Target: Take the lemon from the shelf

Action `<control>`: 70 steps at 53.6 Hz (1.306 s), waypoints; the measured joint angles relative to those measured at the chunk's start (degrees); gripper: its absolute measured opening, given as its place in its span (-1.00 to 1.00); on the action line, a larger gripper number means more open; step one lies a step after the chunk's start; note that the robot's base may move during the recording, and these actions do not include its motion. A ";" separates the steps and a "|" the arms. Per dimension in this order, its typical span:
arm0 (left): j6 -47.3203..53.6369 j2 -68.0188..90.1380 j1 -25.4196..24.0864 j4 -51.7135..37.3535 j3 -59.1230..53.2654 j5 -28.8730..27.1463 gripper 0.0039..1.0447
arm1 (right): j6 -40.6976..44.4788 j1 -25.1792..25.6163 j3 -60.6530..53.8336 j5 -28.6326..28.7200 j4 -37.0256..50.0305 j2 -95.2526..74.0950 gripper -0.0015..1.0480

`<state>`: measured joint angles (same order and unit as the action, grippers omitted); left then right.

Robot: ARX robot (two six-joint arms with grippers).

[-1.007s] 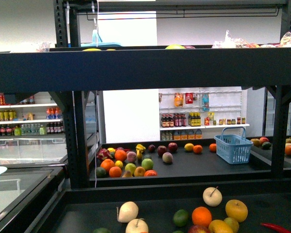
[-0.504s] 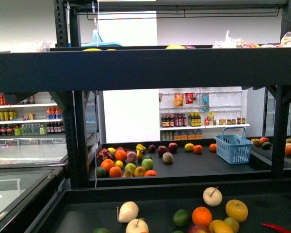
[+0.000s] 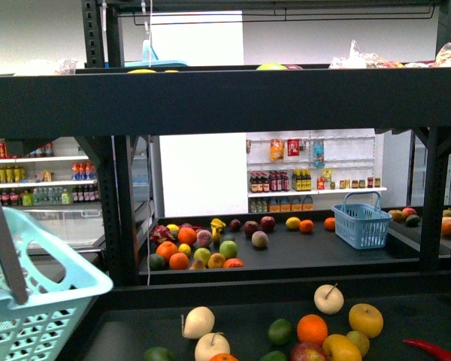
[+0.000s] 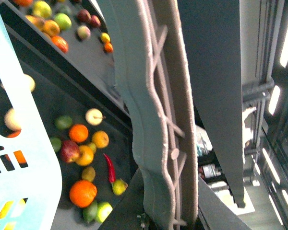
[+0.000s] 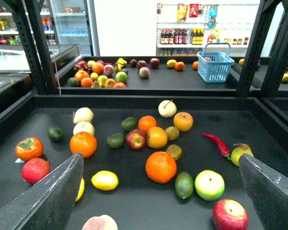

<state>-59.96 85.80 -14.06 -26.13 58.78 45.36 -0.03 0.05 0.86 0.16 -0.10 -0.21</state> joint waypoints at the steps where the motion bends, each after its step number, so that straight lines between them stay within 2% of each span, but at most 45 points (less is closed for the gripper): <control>1: 0.00 -0.07 0.39 -0.37 -0.24 0.33 -0.81 | 0.00 0.00 0.00 0.00 0.00 0.00 0.86; 17: 0.02 -0.17 11.45 -8.57 -4.07 2.29 -0.81 | 0.00 0.00 0.00 0.00 0.00 0.00 0.86; 31: -0.04 3.58 19.69 -12.09 -4.31 -0.57 -0.81 | 0.00 0.00 0.00 0.00 0.00 0.00 0.86; 70: -1.97 12.22 29.09 -18.43 -3.80 -4.79 -0.81 | 0.00 0.00 0.00 0.00 0.00 0.00 0.86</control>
<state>-61.93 98.02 15.03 -44.56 54.98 40.58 -0.03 0.05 0.86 0.16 -0.10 -0.21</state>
